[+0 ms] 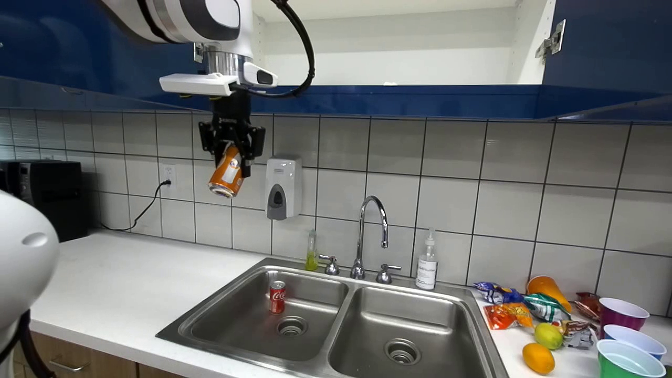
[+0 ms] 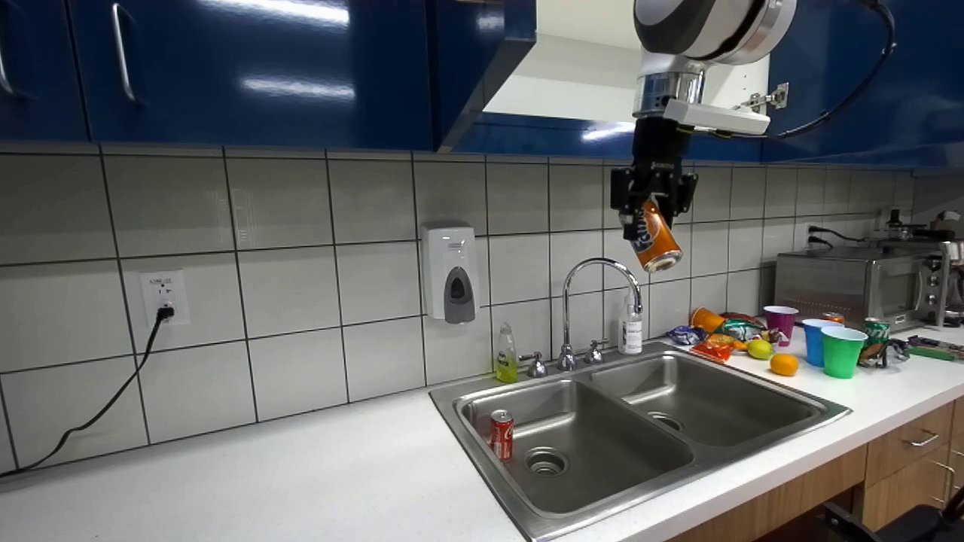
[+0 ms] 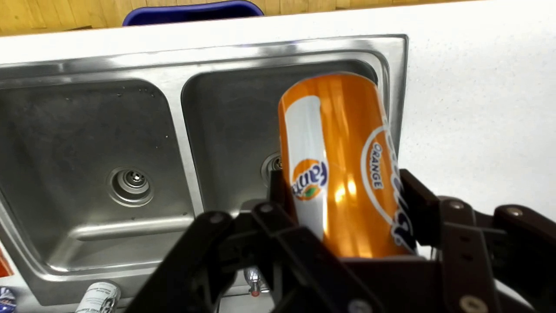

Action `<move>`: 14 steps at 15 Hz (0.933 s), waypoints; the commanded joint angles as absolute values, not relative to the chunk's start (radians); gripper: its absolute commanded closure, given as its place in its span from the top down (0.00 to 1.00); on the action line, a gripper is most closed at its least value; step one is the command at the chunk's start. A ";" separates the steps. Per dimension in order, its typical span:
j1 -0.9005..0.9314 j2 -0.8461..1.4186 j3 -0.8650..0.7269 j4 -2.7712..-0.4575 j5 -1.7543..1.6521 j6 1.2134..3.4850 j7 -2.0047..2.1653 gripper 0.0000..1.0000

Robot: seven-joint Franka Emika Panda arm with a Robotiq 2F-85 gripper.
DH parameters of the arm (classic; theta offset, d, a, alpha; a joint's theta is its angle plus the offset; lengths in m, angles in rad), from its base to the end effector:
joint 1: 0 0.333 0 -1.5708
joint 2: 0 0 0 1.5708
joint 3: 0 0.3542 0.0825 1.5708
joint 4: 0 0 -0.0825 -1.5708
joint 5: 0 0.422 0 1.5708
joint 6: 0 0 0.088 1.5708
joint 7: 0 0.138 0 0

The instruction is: Remove the can from the top cabinet and put it in the sink

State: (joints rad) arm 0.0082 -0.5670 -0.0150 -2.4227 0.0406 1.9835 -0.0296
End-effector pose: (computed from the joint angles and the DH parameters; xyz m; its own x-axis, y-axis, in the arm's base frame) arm 0.4124 0.0004 0.5111 0.9917 0.0079 0.1283 0.0135 -0.9990 -0.0432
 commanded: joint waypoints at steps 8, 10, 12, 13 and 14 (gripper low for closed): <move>0.014 -0.474 -0.030 -2.339 0.047 1.947 -0.071 0.38; 0.010 -0.488 -0.022 -2.377 0.041 1.975 -0.053 0.63; 0.010 -0.485 -0.022 -2.382 0.041 1.976 -0.053 0.63; 0.010 -0.485 -0.022 -2.384 0.041 1.976 -0.053 0.63; 0.010 -0.485 -0.022 -2.384 0.041 1.976 -0.053 0.63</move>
